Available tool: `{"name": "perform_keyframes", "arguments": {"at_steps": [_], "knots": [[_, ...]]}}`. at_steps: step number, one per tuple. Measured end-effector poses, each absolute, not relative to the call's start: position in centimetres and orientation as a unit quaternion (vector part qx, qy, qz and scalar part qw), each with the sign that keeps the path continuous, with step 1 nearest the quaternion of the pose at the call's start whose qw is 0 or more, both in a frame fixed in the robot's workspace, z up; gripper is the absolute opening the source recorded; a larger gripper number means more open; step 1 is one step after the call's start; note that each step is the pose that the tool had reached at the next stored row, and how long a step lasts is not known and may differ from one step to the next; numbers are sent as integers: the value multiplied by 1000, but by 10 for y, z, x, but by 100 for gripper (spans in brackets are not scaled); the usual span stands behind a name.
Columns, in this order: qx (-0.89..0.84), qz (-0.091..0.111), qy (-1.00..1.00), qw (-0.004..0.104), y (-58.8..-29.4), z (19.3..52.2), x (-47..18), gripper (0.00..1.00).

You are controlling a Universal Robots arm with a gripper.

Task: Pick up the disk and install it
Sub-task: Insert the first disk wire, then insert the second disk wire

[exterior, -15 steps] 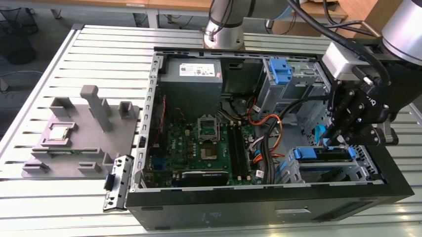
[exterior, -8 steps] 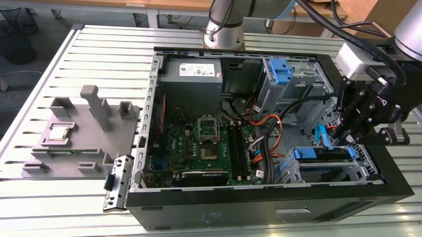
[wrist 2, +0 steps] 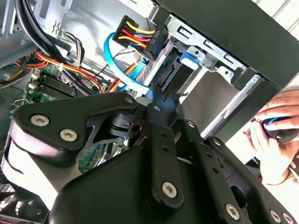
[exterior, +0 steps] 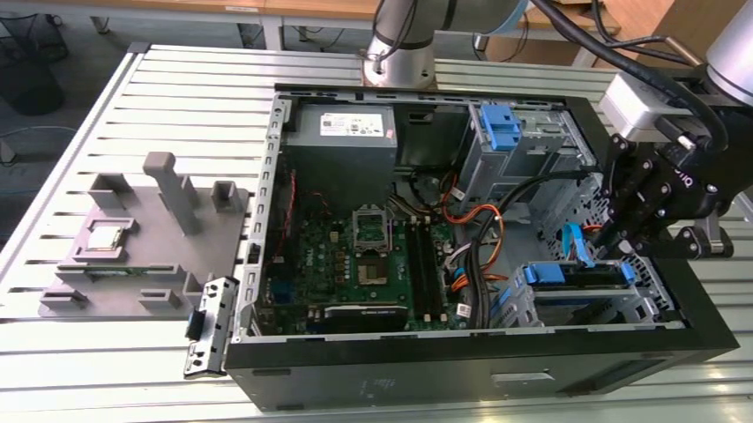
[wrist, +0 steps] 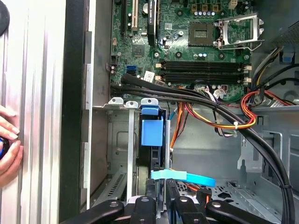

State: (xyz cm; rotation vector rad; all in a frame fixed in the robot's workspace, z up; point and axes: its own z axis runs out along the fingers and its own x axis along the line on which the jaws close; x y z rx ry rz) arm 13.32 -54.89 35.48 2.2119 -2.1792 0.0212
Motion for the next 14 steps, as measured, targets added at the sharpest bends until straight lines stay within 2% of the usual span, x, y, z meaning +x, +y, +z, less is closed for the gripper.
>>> {"name": "perform_keyframes", "arguments": {"at_steps": [14], "knots": [[712, 5, -702, 17, -549, 355, 133, 24]]}}
